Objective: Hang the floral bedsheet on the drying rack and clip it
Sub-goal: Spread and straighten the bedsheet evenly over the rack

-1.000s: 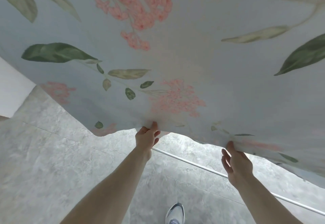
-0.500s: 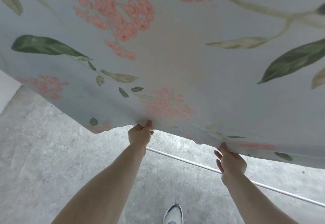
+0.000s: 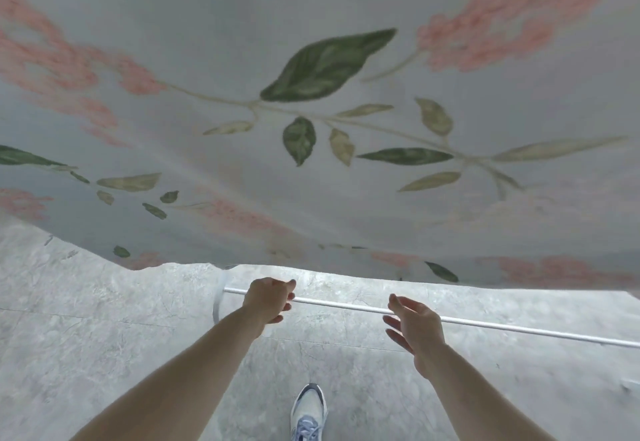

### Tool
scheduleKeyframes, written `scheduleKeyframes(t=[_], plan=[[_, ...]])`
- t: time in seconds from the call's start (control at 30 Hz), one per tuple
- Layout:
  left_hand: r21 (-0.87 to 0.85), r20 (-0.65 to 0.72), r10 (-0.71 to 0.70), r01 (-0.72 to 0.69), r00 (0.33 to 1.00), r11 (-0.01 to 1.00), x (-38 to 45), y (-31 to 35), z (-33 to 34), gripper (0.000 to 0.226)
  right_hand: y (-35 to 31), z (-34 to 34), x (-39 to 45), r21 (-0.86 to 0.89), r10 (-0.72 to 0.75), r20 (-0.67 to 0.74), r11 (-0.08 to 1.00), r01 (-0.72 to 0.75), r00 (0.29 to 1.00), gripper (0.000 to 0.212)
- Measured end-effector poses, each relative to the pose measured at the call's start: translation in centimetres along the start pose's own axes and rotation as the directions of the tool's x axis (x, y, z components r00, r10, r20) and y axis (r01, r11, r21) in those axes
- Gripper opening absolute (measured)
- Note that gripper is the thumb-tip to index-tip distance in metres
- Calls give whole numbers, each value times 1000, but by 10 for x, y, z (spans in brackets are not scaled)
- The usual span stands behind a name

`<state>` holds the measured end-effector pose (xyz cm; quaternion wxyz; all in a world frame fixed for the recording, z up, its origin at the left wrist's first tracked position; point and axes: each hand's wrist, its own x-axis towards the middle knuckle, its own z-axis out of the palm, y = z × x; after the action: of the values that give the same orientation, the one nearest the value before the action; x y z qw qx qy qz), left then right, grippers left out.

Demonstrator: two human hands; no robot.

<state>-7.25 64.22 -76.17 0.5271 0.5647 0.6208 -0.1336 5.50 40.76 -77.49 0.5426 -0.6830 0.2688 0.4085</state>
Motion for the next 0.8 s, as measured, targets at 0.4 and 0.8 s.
scheduleKeyframes(t=[0.4, 0.8], plan=[[265, 297, 219, -301, 929, 916, -153, 61, 224, 19, -26, -254, -42, -77, -162, -183, 986, 151, 970, 30], [141, 438, 291, -385, 851, 912, -289, 130, 418, 27, -95, -468, -47, 102, -207, -303, 964, 247, 930, 37]])
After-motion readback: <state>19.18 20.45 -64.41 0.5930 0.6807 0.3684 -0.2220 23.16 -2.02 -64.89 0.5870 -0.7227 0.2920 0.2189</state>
